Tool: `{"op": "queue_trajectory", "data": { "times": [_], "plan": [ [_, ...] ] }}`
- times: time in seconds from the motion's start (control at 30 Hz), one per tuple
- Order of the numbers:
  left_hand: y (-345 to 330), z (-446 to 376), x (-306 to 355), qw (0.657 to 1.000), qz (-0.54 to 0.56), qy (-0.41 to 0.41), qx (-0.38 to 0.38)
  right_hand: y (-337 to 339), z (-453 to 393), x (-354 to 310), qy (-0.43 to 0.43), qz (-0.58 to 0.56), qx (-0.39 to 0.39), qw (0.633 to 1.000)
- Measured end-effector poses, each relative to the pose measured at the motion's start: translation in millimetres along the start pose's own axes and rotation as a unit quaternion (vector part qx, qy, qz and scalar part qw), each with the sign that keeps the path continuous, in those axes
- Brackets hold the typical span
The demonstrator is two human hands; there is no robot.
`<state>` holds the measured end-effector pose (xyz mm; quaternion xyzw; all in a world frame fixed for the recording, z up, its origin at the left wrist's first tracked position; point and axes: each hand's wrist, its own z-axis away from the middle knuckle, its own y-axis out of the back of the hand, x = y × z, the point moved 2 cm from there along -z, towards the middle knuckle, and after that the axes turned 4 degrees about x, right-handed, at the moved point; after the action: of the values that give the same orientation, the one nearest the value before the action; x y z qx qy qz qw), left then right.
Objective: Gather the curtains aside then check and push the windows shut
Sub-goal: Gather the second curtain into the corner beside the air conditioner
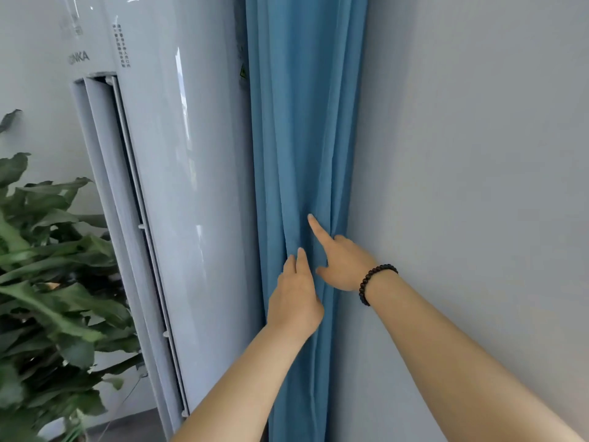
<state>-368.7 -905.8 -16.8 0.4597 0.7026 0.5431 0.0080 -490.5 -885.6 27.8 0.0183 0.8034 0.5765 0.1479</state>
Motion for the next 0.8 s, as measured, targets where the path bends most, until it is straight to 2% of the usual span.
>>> {"op": "queue_trajectory", "data": {
  "times": [0.2,0.4,0.63,0.8],
  "plan": [
    [8,21,19,1.0,0.005,-0.014,-0.005,25,52,7,-0.024,0.027,0.022,0.999],
    [21,56,41,0.999,0.022,-0.031,-0.006,50,104,7,-0.057,0.075,0.089,0.992],
    [54,112,79,0.998,0.023,-0.052,0.028,81,174,-10,-0.06,0.049,0.172,0.982],
    [76,175,121,0.995,0.027,-0.079,0.048,107,254,-23,-0.045,0.03,0.214,0.975]
  ]
}}
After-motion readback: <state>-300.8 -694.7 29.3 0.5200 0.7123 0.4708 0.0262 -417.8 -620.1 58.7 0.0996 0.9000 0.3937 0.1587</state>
